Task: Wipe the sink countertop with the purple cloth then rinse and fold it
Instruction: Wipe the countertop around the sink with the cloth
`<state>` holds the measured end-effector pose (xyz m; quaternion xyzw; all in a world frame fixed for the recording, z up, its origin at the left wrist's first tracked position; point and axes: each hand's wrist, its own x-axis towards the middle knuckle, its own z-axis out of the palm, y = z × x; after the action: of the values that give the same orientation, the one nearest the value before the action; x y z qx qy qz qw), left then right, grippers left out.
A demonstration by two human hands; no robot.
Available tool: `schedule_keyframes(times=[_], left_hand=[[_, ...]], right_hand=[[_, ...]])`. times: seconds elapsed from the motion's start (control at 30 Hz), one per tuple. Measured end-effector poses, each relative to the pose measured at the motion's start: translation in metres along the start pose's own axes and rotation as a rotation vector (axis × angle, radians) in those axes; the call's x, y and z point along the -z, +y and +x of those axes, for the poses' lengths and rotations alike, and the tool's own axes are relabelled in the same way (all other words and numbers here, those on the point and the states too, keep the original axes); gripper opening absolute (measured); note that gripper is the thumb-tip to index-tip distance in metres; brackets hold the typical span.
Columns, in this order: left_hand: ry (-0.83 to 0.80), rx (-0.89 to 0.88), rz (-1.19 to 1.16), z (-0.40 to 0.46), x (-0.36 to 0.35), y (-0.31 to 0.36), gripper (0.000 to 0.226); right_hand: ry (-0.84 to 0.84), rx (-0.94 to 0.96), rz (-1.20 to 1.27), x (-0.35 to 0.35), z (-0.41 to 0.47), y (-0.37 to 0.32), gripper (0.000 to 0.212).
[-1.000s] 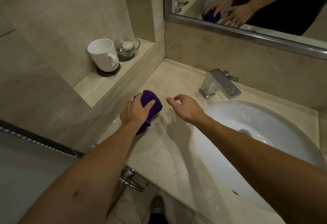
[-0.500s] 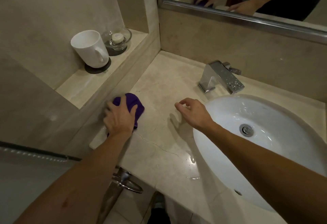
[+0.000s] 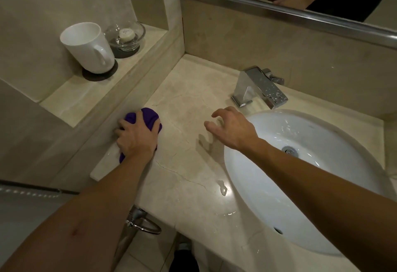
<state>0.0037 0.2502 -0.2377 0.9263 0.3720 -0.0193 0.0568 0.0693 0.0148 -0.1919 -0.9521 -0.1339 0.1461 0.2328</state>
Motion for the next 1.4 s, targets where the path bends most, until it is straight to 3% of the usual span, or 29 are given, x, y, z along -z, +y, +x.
schedule_keyframes(times=[0.23, 0.43, 0.8, 1.07, 1.3, 1.4], left_hand=[[-0.018, -0.086, -0.106, 0.016, -0.003, 0.081, 0.067], [-0.032, -0.306, -0.094, -0.03, -0.017, 0.162, 0.058], [-0.166, -0.483, -0.105, -0.144, -0.019, 0.18, 0.058], [-0.102, -0.239, -0.111, -0.106, 0.02, 0.085, 0.062], [-0.036, 0.269, -0.124, -0.064, 0.019, -0.045, 0.071], [-0.042, 0.389, -0.172, -0.07, 0.011, -0.073, 0.072]], right_hand=[[0.037, -0.038, 0.047, 0.006, -0.028, 0.046, 0.047], [0.084, -0.166, 0.097, 0.012, -0.047, 0.093, 0.048], [0.127, -0.196, 0.133, 0.018, -0.084, 0.113, 0.052], [0.091, -0.1, 0.143, 0.025, -0.078, 0.071, 0.049], [0.051, -0.021, 0.218, 0.001, -0.059, 0.016, 0.047], [0.032, -0.03, 0.247, -0.007, -0.051, 0.0, 0.045]])
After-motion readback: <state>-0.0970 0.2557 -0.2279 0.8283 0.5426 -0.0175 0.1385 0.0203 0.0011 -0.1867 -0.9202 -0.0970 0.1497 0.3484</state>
